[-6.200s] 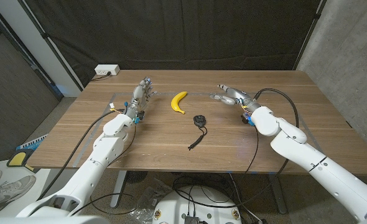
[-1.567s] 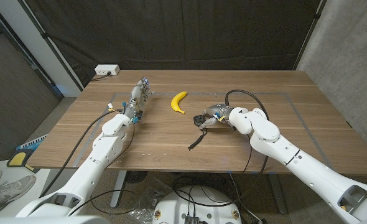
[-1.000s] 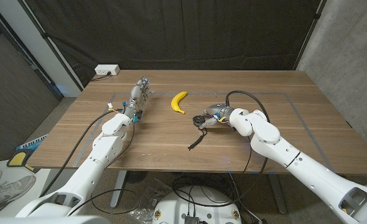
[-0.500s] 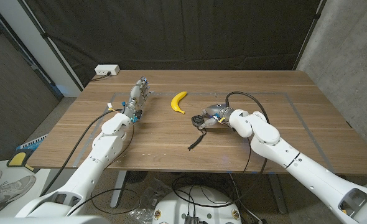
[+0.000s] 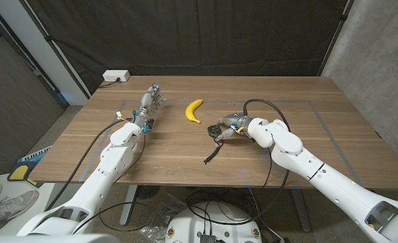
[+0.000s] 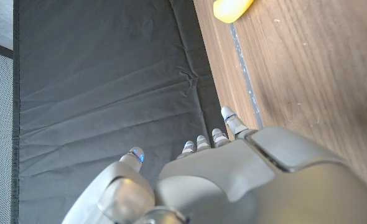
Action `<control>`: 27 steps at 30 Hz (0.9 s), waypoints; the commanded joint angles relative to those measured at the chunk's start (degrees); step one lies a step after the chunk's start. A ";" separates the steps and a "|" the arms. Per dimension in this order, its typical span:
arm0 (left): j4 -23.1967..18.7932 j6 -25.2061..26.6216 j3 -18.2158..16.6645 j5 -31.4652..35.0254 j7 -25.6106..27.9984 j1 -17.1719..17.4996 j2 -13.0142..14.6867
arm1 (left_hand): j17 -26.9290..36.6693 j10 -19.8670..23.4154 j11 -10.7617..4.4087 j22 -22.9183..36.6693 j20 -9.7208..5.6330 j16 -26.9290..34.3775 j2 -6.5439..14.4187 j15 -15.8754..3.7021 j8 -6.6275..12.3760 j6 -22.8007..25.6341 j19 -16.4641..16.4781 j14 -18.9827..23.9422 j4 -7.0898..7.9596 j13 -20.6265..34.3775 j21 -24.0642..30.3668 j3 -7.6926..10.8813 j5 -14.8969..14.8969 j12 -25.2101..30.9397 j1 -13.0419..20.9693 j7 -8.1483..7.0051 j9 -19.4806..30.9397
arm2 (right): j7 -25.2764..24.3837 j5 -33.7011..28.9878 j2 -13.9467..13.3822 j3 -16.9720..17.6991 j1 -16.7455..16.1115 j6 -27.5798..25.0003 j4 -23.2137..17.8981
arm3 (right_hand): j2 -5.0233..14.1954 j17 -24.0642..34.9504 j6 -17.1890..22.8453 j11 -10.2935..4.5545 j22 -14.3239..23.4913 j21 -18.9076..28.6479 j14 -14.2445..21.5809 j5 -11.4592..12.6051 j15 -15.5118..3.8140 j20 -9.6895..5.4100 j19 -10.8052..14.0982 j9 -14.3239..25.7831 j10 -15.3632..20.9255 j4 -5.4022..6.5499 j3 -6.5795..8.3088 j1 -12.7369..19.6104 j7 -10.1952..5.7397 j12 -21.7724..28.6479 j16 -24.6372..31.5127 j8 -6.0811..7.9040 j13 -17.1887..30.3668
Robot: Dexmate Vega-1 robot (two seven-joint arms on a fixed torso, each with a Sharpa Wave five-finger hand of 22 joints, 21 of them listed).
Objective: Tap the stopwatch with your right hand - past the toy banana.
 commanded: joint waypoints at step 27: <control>0.72 -0.54 -0.90 -0.16 0.07 0.06 -0.50 | 0.14 -9.04 0.23 0.36 0.25 -0.03 3.01 -0.76 -0.17 -9.70 -8.18 -8.37 0.21 0.19 -0.42 -0.83 0.61 -0.04 -0.77 -0.80 0.10 | -8.91 -1.42 0.31 -0.91 -1.04 2.82 2.27 | 0.00 0.17 12.55 -0.95 0.49 0.17 2.69 1.18 -1.75 -0.30 1.41 1.73 3.44 -1.33 -0.54 5.22 -3.57 0.52 -0.12 6.33 0.45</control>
